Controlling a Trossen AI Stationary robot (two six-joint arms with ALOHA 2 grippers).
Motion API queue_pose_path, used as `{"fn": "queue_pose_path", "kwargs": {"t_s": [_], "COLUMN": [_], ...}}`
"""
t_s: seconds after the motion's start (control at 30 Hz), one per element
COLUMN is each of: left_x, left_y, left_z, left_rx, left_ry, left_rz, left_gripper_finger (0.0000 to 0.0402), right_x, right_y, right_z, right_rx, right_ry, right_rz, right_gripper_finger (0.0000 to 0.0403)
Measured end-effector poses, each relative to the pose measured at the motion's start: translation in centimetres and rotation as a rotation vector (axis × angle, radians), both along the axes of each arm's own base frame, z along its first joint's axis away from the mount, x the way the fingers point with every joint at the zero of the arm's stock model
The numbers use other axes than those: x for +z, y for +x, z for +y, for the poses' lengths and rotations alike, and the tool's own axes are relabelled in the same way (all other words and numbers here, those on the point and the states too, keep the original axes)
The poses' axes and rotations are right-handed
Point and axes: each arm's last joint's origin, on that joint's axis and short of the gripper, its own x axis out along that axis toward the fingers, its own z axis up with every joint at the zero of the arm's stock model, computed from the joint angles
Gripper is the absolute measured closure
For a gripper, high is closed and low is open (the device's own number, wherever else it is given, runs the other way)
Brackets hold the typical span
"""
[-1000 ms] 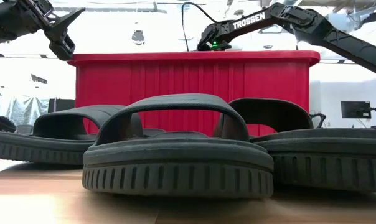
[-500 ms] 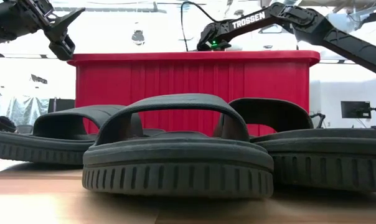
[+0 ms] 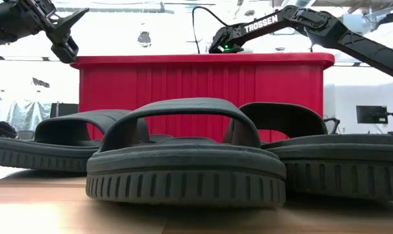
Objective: Pick and place slides into bin
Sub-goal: Put the black slide into the red bin
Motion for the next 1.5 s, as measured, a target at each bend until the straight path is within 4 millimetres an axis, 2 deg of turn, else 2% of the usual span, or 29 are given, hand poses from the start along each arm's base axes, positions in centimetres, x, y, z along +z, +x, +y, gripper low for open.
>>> {"fn": "queue_pose_path", "kwargs": {"t_s": [0.37, 0.6, 0.77, 0.93, 1.13, 1.3, 1.5], "left_x": [0.0, 0.0, 0.0, 0.0, 0.0, 0.0, 0.0], "left_y": [0.0, 0.0, 0.0, 0.0, 0.0, 0.0, 0.0], "left_z": [0.0, 0.0, 0.0, 0.0, 0.0, 0.0, 0.0], "left_rx": [0.0, -0.001, -0.001, -0.002, -0.004, -0.004, -0.003], "left_ry": [0.0, 0.0, 0.0, 0.001, 0.002, 0.002, 0.005], "left_rz": [0.0, 0.0, 0.0, 0.0, 0.001, 0.001, 0.003], "left_gripper_finger": [0.0219, 0.0219, 0.0219, 0.0219, 0.0219, 0.0219, 0.0219], "right_x": [0.0, 0.1, 1.2, 3.5, 4.7, 4.0, 1.7], "right_y": [0.5, 1.2, 2.3, 3.5, 4.2, 3.8, 1.6], "right_z": [0.6, 1.1, 1.7, 1.5, 0.4, -0.2, -0.7], "right_rx": [-0.01, -0.002, 0.029, 0.003, -0.225, -0.339, -0.407], "right_ry": [0.049, 0.119, 0.107, 0.092, 0.066, 0.047, 0.069], "right_rz": [-0.046, -0.141, -0.262, -0.523, -0.717, -0.699, -0.482], "right_gripper_finger": [0.0403, 0.0403, 0.0403, 0.0403, 0.0403, 0.0403, 0.0403]}}
